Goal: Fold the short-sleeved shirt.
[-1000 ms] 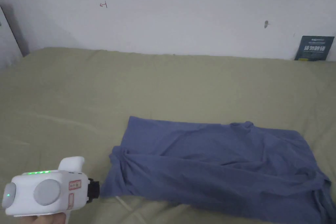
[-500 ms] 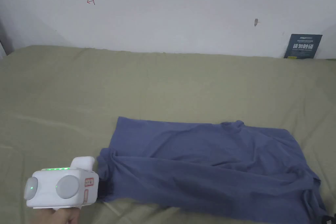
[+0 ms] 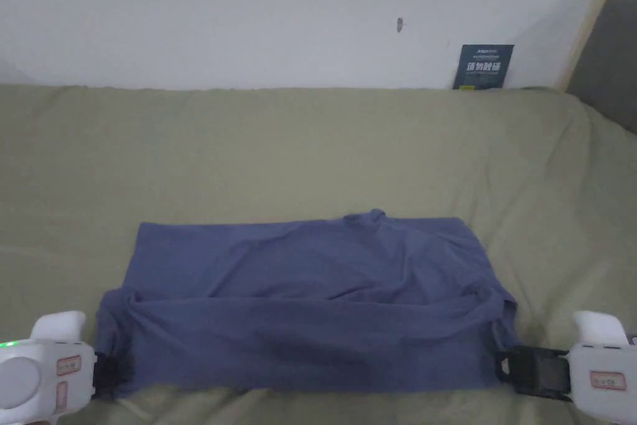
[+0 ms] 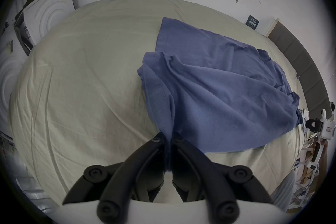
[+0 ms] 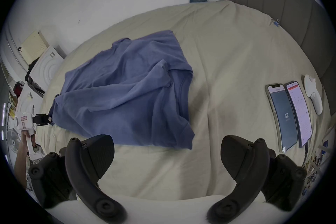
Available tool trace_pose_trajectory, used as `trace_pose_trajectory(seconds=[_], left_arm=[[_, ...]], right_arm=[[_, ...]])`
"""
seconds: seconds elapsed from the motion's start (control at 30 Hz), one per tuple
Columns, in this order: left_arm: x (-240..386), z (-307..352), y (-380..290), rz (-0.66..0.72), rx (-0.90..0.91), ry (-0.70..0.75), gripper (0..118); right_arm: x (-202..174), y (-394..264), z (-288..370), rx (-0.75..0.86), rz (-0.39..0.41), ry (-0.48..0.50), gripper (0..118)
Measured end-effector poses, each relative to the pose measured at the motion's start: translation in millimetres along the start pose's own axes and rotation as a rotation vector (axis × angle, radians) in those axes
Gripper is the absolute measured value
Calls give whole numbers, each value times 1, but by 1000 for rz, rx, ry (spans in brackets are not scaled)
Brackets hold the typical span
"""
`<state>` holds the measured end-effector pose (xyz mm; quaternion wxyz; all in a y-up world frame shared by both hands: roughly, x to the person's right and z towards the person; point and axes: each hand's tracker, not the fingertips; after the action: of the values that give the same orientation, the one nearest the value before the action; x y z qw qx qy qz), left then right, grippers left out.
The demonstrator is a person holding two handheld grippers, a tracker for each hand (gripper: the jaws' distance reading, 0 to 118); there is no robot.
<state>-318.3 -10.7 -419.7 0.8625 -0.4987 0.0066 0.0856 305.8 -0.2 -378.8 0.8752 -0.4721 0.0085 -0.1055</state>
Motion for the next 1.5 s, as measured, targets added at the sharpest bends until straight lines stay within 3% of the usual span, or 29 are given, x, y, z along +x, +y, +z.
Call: trace_pose_trajectory(seconds=[0.13, 0.17, 0.23, 0.3, 0.4, 0.43, 0.53, 0.8, 0.93, 1.1, 1.3, 1.5], left_arm=[[-1, -2, 1, 1, -8, -2, 5], [1, -1, -1, -4, -9, -2, 5], [-2, -2, 2, -6, -14, -5, 5], [5, 2, -1, -5, -18, -9, 5], [5, 4, -1, -23, -22, -1, 5], [5, 5, 0, -33, -27, 2, 5], [7, 13, 3, -50, -26, 14, 5], [9, 45, -5, -83, -5, 55, 5], [4, 63, -22, -68, -9, 43, 5], [2, 96, -69, -66, -23, 42, 5], [-16, 113, -111, -12, -42, 20, 5], [-24, 103, -123, 28, -58, 15, 5]], right_arm=[[-8, 18, -17, -68, 37, -38, 113], [0, 17, -28, -66, 29, -57, 96], [8, 16, -34, -58, 26, -62, 27], [2, 15, -18, -16, -4, -33, 13], [-8, 13, 2, 2, 1, -44, 11], [10, 19, -14, -69, 31, 52, 11], [31, 34, -11, -48, 32, 49, 10], [-2, 9, 48, 32, 119, 20, 9], [-3, -8, 59, 16, 88, 9, 9], [8, -43, 59, -45, 103, 48, 9], [29, -99, 63, -97, 25, 78, 9], [30, -107, 64, -109, -13, 64, 9]])
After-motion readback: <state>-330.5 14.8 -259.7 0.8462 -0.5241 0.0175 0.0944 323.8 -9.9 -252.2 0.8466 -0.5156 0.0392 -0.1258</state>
